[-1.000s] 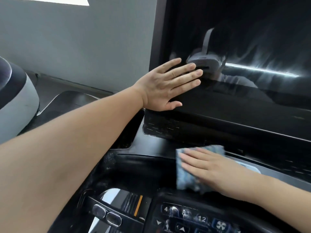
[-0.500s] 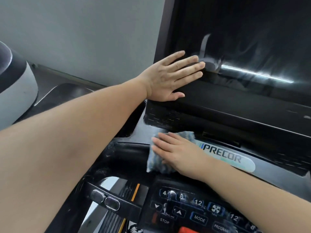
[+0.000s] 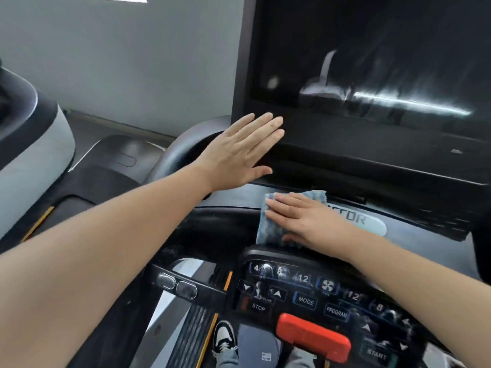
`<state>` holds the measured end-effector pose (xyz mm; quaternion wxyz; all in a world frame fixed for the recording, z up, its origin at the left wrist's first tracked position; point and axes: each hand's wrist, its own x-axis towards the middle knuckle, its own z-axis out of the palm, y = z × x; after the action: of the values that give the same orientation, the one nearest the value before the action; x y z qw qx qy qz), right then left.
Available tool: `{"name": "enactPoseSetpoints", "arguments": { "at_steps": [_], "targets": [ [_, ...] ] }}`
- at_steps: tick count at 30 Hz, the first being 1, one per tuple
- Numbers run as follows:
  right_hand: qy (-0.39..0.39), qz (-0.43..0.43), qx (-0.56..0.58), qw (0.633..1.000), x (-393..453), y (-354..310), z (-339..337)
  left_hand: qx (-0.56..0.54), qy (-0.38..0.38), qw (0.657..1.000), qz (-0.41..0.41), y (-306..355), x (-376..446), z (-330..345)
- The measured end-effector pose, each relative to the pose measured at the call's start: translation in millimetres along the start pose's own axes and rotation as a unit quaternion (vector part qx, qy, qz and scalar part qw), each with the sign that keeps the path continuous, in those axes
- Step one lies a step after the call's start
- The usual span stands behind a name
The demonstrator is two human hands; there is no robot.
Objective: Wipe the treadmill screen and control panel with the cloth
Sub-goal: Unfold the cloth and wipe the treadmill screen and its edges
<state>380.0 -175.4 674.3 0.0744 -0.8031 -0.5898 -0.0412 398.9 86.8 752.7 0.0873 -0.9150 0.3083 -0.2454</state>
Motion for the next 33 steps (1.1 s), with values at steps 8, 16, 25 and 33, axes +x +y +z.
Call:
{"name": "enactPoseSetpoints", "arguments": {
  "at_steps": [8, 16, 25, 33],
  "targets": [
    [0.031, 0.202, -0.024, 0.979, -196.4, -7.2, -38.3, -0.035, 0.011, 0.998, -0.050, 48.3, -46.5, -15.2],
    [0.013, 0.108, -0.061, 0.992, -112.1, 14.8, -23.3, -0.044, -0.015, 0.999, 0.000, 76.1, -41.9, -29.4],
    [0.015, 0.178, -0.045, 0.983, -176.3, 14.9, -17.7, -0.078, -0.057, 0.989, 0.114, 148.9, 18.8, -19.3],
    [0.118, 0.401, -0.024, 0.908, -315.7, -18.0, 0.6, -0.129, -0.052, 0.976, 0.169, 210.8, 68.9, -9.0]
  ]
}}
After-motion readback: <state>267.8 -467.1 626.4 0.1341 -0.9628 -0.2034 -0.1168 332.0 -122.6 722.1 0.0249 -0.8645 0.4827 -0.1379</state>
